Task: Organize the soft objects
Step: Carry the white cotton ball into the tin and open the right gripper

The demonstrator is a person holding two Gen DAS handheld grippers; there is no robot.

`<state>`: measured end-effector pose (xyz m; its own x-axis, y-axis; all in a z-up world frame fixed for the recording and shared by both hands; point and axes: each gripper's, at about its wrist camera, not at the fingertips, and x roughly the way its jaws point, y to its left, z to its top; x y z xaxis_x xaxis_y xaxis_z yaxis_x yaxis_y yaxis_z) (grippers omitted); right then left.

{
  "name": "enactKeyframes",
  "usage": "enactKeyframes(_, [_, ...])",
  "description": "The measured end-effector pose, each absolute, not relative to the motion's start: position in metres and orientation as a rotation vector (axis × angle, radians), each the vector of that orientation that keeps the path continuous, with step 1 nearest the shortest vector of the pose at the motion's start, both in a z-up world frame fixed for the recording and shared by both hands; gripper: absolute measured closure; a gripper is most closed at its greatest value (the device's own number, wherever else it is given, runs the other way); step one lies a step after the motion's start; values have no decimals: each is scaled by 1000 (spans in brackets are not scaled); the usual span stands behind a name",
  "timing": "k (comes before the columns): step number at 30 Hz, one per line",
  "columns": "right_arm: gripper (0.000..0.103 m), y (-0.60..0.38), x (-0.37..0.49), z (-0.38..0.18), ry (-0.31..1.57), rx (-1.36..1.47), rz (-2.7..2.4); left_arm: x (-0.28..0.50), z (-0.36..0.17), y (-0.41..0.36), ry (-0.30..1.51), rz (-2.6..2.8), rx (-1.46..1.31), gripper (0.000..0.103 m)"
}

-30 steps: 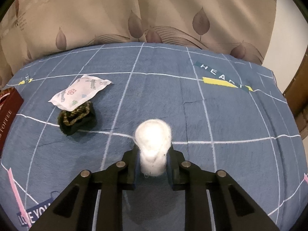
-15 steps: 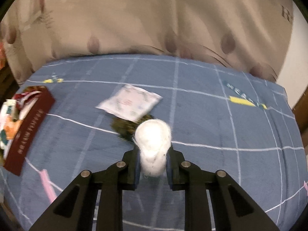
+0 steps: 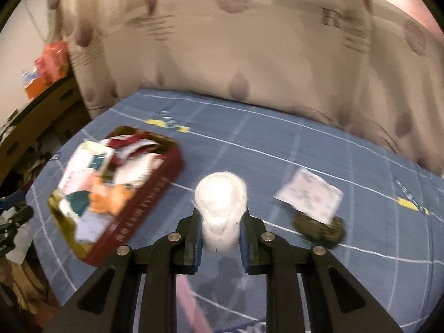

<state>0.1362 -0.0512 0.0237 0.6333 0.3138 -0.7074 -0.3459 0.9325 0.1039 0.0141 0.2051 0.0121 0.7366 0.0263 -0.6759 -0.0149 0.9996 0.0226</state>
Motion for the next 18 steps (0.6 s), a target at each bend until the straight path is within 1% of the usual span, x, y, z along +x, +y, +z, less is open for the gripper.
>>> enactKeyframes(18, [84, 50, 147, 17, 828, -105, 522, 19, 10, 225, 758, 61, -44, 37])
